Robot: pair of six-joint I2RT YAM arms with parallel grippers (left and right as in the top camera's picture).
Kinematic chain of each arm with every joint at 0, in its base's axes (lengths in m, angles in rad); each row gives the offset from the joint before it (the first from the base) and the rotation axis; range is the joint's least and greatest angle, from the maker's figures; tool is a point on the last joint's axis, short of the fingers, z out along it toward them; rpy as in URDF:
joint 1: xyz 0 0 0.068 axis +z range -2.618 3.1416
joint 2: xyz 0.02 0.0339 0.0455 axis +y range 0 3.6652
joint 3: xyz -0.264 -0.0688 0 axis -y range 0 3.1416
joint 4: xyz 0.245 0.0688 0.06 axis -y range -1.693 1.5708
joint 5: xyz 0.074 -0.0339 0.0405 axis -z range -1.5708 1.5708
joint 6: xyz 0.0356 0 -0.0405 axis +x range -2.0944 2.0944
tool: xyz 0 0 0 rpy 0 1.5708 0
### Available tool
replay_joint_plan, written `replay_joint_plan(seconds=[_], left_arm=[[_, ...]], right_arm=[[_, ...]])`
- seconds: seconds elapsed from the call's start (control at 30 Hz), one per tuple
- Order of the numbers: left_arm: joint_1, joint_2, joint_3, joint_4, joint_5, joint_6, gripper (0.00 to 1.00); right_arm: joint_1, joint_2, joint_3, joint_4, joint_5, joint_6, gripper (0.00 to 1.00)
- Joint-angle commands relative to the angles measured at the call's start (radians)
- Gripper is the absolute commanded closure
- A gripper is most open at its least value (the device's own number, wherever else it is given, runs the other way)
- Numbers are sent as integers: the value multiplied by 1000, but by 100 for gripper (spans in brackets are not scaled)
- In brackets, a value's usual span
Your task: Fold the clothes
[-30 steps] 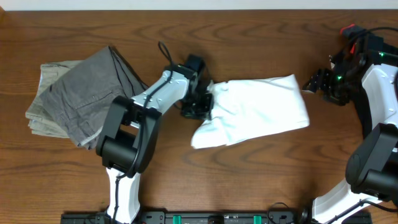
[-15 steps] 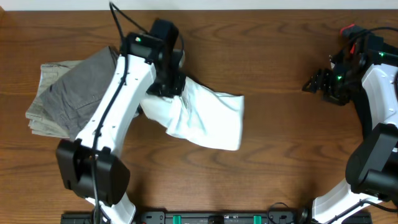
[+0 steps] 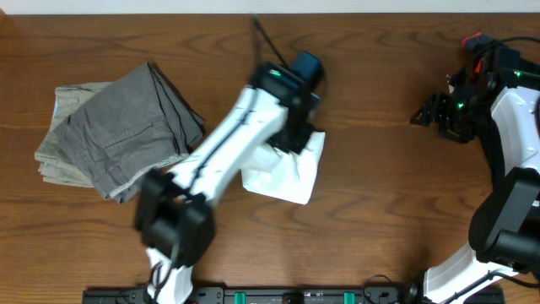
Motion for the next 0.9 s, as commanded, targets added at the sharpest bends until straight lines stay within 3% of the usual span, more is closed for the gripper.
replay_joint_plan(seconds=[0.0,0.13,0.3,0.43,0.47,0.63,0.83,0.87], left_arm=[[-58,43,12,21,-7,-18,64],[-121,42,31,65,-8,-35,32],[-149,38,126,1,-17,-35,27],[-132,37,214,-129,-123,-35,25],[-121,35,231,-166,-155,-36,20],[-48,32,237,-267,-207,-63,17],[14,34,146,-215,77,-49,18],[10,34,121,-200,112,-48,25]], right_arm=[[-3,-2,0,-3,-18,-14,32],[-4,-2,0,-2,-18,-14,32],[-4,-2,0,-3,-18,-14,32],[-1,-2,0,-7,-19,-14,30],[2,-2,0,-8,-24,-14,30],[36,-2,0,-4,-152,-116,30],[81,-2,0,19,-145,-118,29],[83,-2,0,25,-145,-118,29]])
